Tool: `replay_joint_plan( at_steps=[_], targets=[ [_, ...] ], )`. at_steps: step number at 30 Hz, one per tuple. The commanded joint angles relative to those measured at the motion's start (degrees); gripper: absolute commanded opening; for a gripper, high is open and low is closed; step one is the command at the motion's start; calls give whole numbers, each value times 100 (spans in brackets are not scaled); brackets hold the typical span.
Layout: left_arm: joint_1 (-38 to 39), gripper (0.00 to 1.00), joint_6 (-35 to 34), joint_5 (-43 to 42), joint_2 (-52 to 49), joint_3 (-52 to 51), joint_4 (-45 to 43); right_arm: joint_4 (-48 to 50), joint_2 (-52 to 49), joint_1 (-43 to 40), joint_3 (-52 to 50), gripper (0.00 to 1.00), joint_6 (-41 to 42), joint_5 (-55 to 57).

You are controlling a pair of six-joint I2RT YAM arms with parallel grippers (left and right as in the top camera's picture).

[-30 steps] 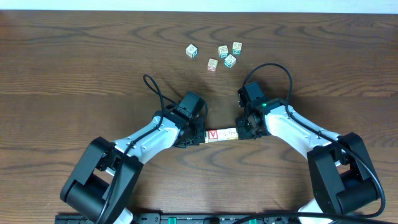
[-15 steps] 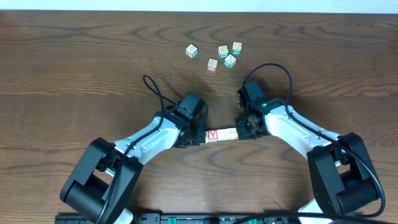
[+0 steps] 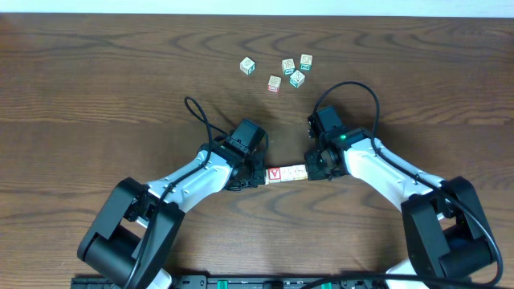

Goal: Lift 5 blocks

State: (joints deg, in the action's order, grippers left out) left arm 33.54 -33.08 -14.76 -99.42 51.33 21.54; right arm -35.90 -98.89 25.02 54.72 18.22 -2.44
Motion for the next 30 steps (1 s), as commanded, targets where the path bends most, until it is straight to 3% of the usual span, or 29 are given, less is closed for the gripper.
replay_joint_plan(
  at_steps=[1, 30],
  targets=[
    [131, 7, -28, -278, 101, -44, -133, 61, 166, 219, -17, 1, -111, -2155],
    [131, 7, -24, -258, 341, -44, -125, 11, 195, 219, 13, 1, -109, -2168]
  ],
)
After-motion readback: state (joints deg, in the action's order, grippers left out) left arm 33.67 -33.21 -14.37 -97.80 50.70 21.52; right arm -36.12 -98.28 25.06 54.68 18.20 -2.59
